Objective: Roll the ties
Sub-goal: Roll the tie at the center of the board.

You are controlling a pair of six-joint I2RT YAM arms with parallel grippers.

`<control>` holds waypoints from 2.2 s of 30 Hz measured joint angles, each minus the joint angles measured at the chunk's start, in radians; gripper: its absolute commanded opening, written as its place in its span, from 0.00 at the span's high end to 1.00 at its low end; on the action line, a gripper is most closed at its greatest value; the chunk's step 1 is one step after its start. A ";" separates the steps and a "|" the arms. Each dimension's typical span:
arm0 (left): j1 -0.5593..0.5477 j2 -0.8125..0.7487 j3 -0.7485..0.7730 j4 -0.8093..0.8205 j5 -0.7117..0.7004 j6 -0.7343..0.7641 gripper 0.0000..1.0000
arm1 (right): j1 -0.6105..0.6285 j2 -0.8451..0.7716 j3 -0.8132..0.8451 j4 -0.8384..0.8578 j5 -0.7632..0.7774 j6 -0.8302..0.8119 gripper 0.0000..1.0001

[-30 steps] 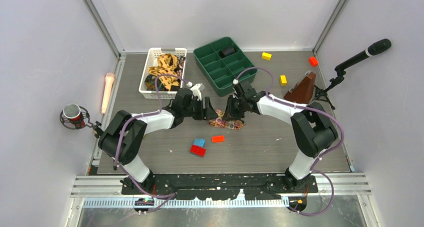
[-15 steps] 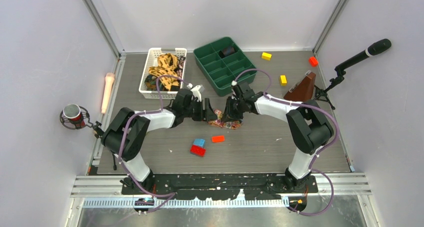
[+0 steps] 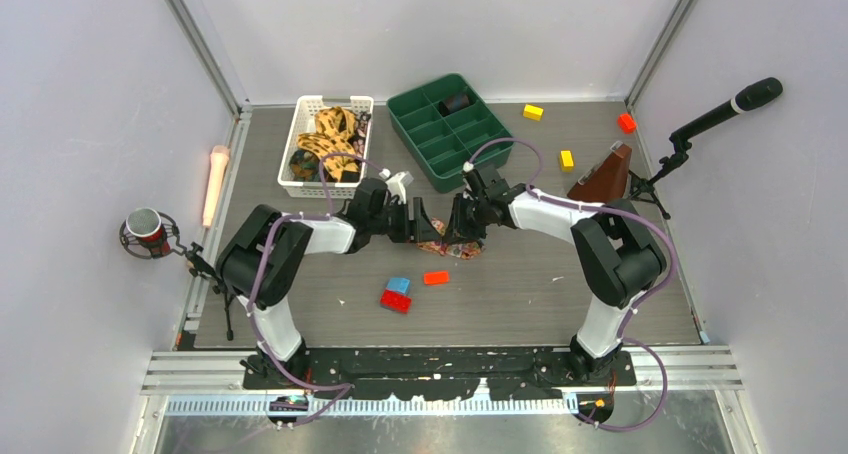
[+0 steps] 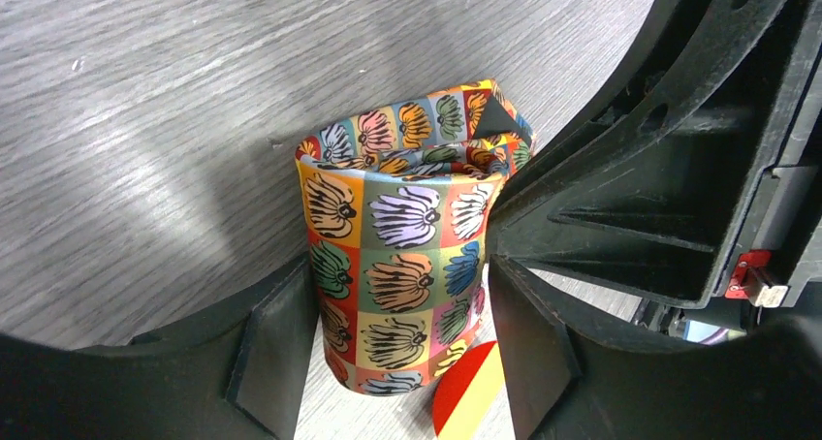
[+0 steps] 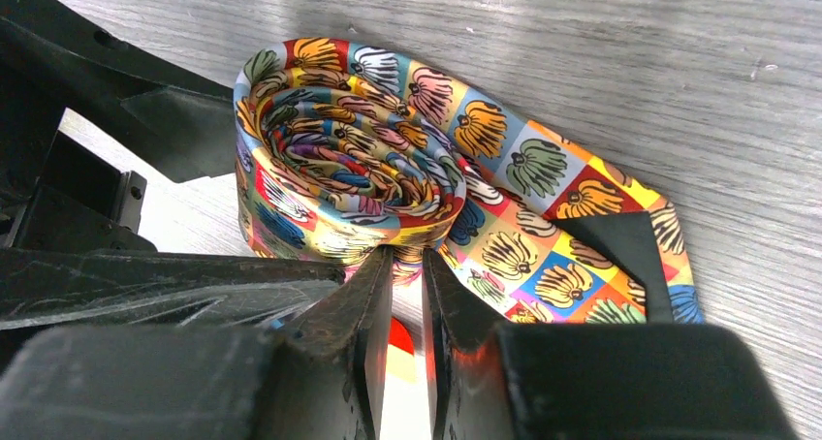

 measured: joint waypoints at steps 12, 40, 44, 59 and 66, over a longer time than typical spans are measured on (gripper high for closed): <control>0.007 0.031 0.000 0.055 0.037 -0.024 0.57 | 0.000 0.000 -0.003 0.003 0.011 -0.001 0.71; -0.122 -0.008 0.321 -0.514 -0.607 0.166 0.63 | -0.023 -0.373 -0.218 -0.089 0.248 -0.003 0.69; -0.159 0.046 0.409 -0.581 -0.720 0.180 0.65 | -0.023 -0.383 -0.238 -0.098 0.248 0.001 0.69; -0.305 0.276 0.724 -0.806 -1.107 0.222 0.61 | -0.025 -0.490 -0.275 -0.120 0.262 0.004 0.69; -0.339 0.389 0.883 -0.917 -1.213 0.240 0.45 | -0.029 -0.537 -0.300 -0.148 0.273 0.007 0.69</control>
